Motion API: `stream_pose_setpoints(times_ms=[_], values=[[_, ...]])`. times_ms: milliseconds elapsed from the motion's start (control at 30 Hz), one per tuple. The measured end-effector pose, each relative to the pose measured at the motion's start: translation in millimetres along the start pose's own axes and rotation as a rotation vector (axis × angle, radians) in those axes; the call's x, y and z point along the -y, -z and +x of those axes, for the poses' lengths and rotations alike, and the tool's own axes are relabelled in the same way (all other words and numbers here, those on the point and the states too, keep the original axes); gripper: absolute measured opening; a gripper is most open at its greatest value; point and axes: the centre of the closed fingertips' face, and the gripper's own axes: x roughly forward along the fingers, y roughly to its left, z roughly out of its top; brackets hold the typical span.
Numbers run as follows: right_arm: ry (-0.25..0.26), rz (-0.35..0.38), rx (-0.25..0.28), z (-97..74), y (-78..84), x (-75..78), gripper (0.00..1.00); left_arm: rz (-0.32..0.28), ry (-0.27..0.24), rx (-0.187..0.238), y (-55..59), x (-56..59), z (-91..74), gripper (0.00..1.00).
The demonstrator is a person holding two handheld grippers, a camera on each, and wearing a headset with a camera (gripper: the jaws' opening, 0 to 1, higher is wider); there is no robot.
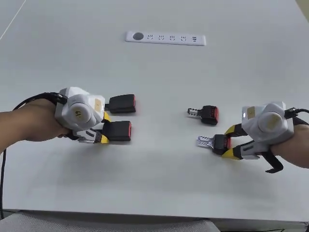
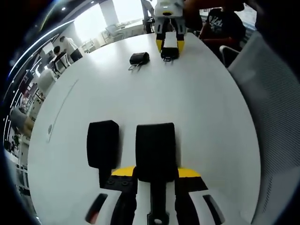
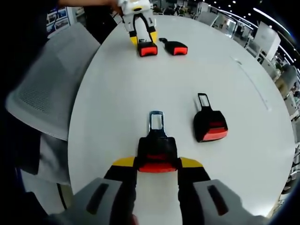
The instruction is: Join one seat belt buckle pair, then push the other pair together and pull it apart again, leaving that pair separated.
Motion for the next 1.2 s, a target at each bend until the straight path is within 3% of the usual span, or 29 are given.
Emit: stream_pose_setpoints(times_ms=[233,700,867,1200], values=[[-0.021,-0.059,-0.024,2.0,-6.2,-0.8,0.33,0.032,0.018,-0.009,-1.1,1.8,0.2,0.31],[-0.032,-0.055,-0.026,5.1,-9.9,2.0,0.33,0.048,0.032,-0.039,-1.5,4.0,1.3,0.31],[-0.019,-0.015,0.015,9.9,-19.7,2.9,0.33,0.043,0.036,-0.046,-1.0,4.4,1.4,0.31],[-0.005,-0.010,0.080,24.8,-49.7,1.4,0.33,0.035,0.032,-0.053,-0.5,5.3,1.1,0.31]])
